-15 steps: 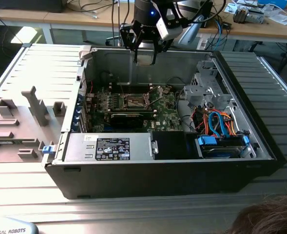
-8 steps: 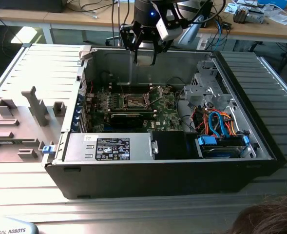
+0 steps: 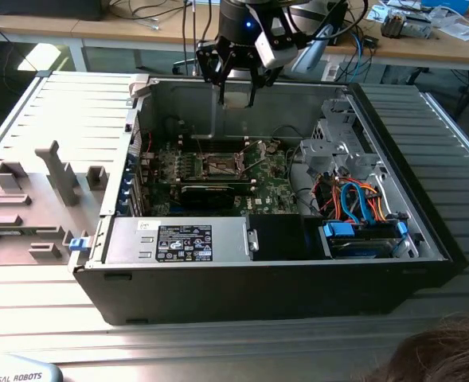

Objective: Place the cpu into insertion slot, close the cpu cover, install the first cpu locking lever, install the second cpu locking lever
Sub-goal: 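Place the cpu into insertion slot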

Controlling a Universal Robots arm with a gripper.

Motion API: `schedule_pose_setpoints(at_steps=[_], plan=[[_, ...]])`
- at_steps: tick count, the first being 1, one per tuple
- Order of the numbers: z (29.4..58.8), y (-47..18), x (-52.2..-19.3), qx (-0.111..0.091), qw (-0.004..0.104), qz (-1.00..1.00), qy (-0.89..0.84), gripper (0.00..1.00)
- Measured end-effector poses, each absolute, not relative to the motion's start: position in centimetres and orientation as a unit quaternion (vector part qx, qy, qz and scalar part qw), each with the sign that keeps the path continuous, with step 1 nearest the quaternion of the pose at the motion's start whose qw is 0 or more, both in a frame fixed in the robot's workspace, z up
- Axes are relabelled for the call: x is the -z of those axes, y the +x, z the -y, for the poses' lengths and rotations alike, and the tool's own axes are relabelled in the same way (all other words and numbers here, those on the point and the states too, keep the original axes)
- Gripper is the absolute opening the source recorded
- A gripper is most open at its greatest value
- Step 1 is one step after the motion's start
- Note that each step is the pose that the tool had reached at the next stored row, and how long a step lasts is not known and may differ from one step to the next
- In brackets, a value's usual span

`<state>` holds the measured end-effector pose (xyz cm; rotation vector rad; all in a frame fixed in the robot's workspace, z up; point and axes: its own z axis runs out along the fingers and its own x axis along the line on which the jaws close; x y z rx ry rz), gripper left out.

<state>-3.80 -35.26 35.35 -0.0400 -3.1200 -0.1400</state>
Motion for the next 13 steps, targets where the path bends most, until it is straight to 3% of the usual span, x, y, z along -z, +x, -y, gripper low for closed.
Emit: schedule_pose_setpoints(at_steps=[13], plan=[[35.26,-3.80,-35.08,0.045,0.009,0.999,-0.013,0.54]])
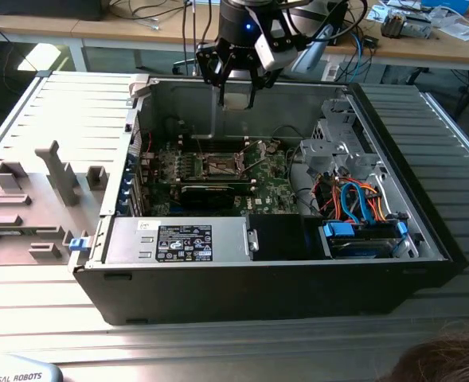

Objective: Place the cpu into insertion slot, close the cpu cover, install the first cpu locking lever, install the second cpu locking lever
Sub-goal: 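Place the cpu into insertion slot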

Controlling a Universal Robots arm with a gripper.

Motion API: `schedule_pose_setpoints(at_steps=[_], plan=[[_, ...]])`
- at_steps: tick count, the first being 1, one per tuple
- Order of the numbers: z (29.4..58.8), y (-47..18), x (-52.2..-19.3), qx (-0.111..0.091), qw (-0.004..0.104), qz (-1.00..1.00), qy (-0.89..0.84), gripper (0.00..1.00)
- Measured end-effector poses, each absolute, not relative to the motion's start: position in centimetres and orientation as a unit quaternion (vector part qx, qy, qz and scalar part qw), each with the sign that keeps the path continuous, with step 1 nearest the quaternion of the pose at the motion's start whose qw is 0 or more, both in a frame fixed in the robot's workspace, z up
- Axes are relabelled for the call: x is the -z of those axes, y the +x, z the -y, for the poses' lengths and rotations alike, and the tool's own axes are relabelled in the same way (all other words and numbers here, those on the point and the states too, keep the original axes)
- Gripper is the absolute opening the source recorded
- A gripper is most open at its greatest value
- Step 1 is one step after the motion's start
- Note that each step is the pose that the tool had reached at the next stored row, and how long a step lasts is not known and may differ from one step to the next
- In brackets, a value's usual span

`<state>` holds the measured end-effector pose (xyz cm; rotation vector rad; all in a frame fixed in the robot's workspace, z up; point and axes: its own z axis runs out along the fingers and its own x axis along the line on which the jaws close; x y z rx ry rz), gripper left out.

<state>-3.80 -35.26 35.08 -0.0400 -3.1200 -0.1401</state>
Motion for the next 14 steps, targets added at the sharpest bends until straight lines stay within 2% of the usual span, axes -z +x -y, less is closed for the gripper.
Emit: schedule_pose_setpoints(at_steps=[14], plan=[[35.26,-3.80,-34.80,0.045,0.009,0.999,-0.013,0.54]])
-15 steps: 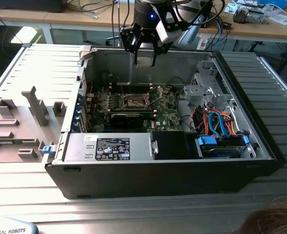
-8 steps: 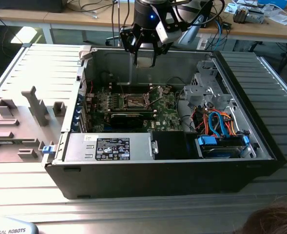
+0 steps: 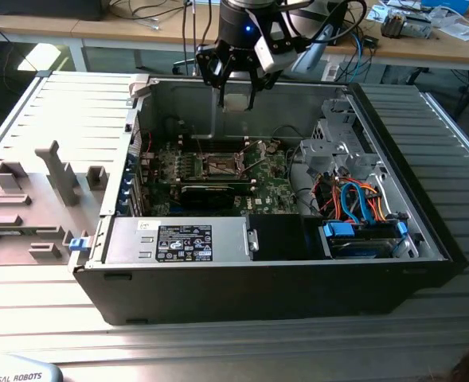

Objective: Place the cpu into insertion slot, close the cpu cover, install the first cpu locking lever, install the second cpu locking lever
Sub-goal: 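Place the cpu into insertion slot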

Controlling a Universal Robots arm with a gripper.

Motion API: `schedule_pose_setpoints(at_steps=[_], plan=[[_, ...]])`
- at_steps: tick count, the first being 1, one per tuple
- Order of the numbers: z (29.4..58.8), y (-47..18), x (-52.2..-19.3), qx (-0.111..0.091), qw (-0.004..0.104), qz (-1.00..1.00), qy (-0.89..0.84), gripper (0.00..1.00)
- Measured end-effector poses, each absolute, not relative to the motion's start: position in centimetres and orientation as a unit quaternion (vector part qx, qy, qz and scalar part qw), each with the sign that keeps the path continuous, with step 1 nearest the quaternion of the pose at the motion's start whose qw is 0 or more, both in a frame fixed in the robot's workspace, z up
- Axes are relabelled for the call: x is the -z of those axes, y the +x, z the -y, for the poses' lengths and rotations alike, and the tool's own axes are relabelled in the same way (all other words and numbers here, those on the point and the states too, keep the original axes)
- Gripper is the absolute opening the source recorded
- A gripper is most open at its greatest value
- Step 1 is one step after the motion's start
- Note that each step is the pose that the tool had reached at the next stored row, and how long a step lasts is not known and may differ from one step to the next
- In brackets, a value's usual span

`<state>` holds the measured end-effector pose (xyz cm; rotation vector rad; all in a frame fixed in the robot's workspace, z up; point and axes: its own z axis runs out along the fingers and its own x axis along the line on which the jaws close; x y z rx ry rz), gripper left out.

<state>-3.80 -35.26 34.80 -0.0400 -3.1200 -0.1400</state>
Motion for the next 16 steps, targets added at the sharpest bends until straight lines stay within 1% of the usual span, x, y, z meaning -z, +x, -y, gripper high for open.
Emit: schedule_pose_setpoints(at_steps=[16], plan=[[35.26,-3.80,-34.44,0.045,0.009,0.999,-0.013,0.54]])
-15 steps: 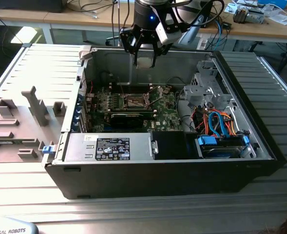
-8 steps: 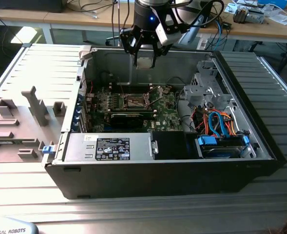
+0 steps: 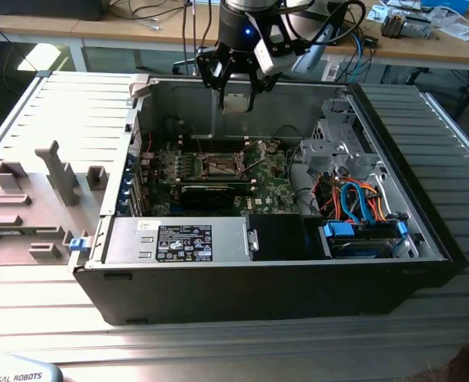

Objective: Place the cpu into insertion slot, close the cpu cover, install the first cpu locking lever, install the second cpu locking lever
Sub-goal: 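Place the cpu into insertion slot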

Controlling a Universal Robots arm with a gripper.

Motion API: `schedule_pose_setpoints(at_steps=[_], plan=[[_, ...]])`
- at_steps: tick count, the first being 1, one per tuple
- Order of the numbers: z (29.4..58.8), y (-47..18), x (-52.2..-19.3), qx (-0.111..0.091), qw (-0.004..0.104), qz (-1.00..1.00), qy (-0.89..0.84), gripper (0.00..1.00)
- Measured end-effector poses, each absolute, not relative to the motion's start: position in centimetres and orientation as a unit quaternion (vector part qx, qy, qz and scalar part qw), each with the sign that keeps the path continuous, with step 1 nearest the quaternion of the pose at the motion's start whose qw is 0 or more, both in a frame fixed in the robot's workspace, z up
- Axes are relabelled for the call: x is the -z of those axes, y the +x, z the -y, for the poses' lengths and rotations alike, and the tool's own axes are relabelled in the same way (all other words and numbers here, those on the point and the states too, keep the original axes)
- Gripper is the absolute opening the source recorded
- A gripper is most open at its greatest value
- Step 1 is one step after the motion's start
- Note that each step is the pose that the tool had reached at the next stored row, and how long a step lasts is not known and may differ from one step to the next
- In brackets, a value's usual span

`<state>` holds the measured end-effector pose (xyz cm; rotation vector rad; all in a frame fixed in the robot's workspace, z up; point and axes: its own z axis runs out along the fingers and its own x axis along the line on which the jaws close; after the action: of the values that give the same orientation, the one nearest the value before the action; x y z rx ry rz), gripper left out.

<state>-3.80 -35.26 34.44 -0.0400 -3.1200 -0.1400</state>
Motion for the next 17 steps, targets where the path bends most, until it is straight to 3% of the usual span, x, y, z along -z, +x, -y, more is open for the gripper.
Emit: schedule_pose_setpoints(at_steps=[17], plan=[[35.26,-3.80,-34.07,0.045,0.009,0.999,-0.013,0.54]])
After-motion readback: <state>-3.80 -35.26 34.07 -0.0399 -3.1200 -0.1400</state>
